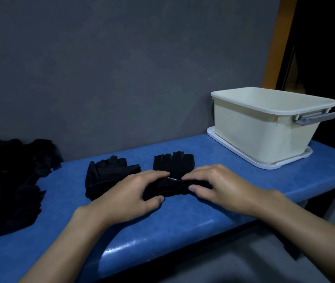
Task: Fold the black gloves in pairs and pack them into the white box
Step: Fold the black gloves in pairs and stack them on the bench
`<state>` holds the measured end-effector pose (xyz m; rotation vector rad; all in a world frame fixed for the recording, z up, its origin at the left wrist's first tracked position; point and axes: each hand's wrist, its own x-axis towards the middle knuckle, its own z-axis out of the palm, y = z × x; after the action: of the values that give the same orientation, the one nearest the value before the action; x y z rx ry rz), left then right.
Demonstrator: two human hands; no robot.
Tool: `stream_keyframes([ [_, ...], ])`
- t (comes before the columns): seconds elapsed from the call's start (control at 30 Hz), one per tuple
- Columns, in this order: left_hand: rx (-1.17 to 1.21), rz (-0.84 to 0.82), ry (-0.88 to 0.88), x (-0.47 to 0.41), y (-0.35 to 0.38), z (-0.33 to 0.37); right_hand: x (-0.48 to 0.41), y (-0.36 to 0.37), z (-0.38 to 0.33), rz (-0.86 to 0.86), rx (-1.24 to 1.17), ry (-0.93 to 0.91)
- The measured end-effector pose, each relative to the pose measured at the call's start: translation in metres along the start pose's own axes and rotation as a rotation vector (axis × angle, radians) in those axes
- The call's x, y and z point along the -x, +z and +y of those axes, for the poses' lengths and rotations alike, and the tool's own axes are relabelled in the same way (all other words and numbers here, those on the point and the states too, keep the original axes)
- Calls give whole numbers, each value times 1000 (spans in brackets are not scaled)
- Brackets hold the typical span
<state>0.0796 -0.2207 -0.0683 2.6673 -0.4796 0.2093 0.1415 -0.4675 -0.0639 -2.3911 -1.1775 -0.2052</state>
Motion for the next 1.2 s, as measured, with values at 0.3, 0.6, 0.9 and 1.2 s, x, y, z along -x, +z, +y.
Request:
stream_keyframes([
  [0.3, 81, 65, -19, 0, 1, -4, -5, 0, 0, 102, -200, 113],
  [0.6, 443, 254, -42, -8, 9, 7, -4, -14, 5, 44, -561, 139],
  [0.9, 613, 453, -184, -20, 18, 6, -22, 5, 15, 155, -643, 229],
  [1.2, 427, 487, -223, -22, 23, -1, -46, 18, 20, 222, -486, 316],
])
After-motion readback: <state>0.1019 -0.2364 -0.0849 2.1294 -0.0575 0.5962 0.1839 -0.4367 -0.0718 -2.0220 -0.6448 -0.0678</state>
